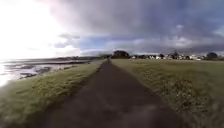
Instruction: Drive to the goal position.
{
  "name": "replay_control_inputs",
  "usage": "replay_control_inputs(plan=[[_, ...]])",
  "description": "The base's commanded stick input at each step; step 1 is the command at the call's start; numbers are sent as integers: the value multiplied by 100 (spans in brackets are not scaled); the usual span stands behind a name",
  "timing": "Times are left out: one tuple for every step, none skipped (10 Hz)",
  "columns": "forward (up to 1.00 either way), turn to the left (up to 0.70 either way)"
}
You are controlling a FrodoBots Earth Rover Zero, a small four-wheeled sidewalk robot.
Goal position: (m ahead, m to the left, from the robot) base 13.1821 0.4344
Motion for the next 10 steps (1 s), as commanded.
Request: replay_control_inputs(plan=[[70,0],[70,0],[70,0],[70,0],[70,0],[70,0],[70,0],[70,0],[70,0],[70,0]])
